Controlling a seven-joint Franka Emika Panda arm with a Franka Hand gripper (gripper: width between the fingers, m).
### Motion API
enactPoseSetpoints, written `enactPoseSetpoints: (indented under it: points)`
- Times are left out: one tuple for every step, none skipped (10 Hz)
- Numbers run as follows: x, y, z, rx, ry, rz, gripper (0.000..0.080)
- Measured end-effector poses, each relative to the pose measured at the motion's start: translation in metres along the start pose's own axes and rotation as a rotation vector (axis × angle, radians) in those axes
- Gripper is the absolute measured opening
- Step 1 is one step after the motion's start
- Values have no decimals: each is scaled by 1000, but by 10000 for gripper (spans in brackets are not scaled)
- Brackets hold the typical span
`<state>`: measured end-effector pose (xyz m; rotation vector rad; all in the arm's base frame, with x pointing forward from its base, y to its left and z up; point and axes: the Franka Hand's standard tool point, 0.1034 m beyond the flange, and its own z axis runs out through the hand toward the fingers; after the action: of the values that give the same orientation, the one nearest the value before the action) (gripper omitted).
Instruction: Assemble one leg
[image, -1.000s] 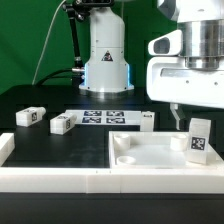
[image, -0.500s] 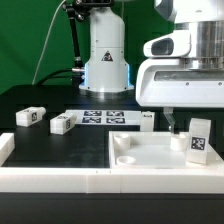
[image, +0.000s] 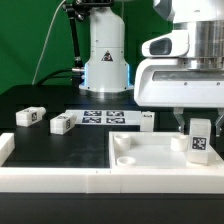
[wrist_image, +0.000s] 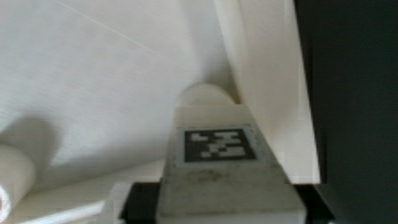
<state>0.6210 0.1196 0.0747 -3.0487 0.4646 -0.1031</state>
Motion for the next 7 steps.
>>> enactPoseSetpoints:
  points:
    - [1, 1, 0, 0, 0, 10, 292]
    - [0, 1, 0, 0, 0, 46, 292]
    - [-1, 1, 1, 9, -5, 179, 292]
    - [-1, 1, 1, 11, 1, 313, 292]
    - [-1, 1, 2, 13, 4, 423, 292]
    - [-1, 1, 2, 12, 4, 549, 292]
    - [0, 1, 2, 12, 3, 647, 292]
